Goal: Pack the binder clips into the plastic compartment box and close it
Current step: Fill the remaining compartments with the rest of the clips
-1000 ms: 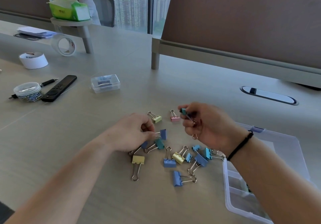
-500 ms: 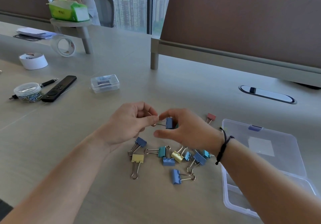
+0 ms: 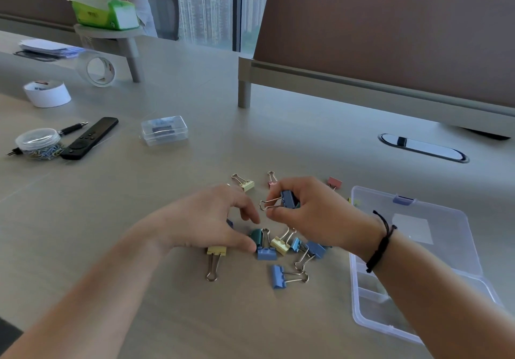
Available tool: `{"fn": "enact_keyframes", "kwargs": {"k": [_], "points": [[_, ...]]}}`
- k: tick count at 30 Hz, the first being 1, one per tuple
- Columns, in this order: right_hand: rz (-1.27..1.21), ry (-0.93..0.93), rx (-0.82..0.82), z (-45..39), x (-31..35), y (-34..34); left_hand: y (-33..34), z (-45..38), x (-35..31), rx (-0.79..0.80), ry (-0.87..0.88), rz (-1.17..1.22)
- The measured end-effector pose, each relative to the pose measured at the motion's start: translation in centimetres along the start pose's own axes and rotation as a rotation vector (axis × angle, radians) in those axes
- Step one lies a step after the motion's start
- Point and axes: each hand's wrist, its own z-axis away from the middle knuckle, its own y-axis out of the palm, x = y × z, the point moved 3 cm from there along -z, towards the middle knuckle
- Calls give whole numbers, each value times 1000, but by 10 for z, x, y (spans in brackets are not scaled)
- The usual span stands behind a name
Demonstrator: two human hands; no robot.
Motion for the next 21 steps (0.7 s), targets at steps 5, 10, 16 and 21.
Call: {"fn": "enact_keyframes", "kwargs": {"k": [5, 10, 16, 21], "points": [[-189, 58, -32, 13, -7, -6, 5, -1, -3, -2, 53, -95], [-432, 155, -47, 35, -18, -18, 1, 1, -21, -168, 61, -56], [-610, 210, -75, 75, -38, -41, 4, 4, -56, -207, 191, 226], [-560, 205, -111, 116, -55, -65, 30, -7, -102, -85, 300, 405]]}}
